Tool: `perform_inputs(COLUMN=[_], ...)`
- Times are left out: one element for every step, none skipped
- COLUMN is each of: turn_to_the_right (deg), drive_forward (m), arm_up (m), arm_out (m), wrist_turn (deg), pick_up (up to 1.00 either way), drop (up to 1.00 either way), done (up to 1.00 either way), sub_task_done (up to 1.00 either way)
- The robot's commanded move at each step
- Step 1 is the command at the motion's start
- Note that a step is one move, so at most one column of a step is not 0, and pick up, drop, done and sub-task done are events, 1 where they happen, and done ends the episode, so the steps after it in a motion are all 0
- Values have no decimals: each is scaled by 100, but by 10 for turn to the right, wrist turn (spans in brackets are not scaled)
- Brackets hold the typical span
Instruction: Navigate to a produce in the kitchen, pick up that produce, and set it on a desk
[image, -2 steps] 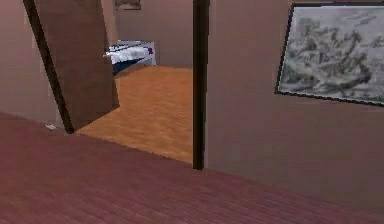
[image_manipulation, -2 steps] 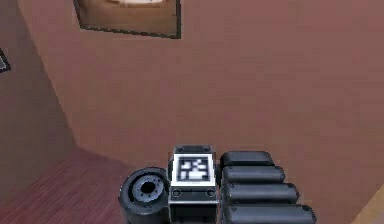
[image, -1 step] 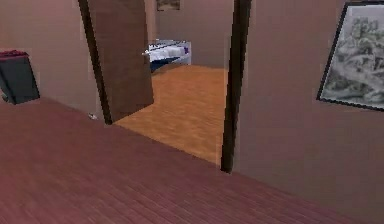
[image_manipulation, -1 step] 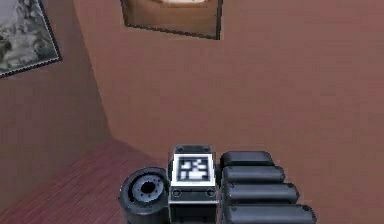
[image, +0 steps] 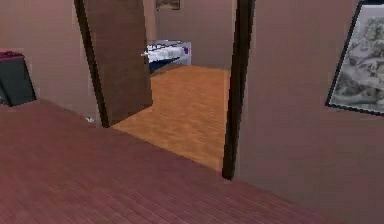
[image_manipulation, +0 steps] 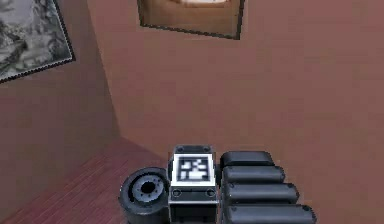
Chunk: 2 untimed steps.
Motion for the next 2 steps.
perform_inputs(turn_to_the_right=[300,0], drive_forward=[0,5], arm_up=[0,0], arm_out=[0,0], wrist_turn=[0,0], pick_up=[0,0], drop=[0,0], done=[0,0], sub_task_done=[0,0])
